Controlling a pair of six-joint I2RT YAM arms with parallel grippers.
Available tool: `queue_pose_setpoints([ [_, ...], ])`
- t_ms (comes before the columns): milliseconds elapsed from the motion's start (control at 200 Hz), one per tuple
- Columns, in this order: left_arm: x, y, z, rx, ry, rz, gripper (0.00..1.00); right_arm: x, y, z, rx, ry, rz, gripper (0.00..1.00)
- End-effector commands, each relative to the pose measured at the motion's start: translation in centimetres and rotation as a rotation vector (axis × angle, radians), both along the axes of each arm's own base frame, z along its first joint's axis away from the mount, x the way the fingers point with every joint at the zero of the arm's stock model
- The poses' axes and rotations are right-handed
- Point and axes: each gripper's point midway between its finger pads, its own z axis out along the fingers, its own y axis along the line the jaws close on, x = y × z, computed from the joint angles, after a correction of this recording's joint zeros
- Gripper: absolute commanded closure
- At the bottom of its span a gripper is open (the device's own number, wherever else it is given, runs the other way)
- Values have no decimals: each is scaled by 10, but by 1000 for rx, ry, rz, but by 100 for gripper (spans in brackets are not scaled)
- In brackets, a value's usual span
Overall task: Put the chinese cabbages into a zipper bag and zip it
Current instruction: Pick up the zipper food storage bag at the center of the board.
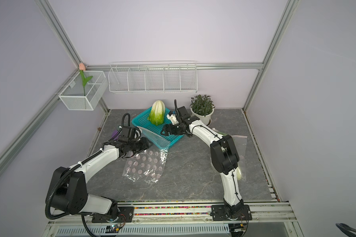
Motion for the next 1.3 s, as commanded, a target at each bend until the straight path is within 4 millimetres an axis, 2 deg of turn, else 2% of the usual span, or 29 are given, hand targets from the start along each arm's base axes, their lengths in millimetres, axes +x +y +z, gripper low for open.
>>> queue_pose_setpoints([
  [0,-1,3,0,4,-10,0,52,-10,11,-15,13,107,76,4],
  [140,-5,7,-12,15,14,9,52,-3,38,-20,119,163,116,3],
  [290,1,17,-24,20,29,39,54,-18,58,-24,152,224,200,4],
  [420,8,20,-27,21,27,47,54,-32,66,-21,185,284,261,11],
  [510,12,21,-29,25,27,46,55,-42,66,-11,206,291,295,18],
  [715,18,21,-33,28,31,42,56,-48,61,23,252,232,300,42],
  [825,20,20,-33,24,27,40,56,-50,57,38,269,200,289,46],
  [1005,21,18,-33,18,27,36,57,-57,52,59,300,152,271,46],
  [1155,24,16,-33,11,26,34,57,-71,51,59,299,159,270,46],
  [1295,26,15,-31,5,22,31,57,-78,53,58,329,172,248,51],
])
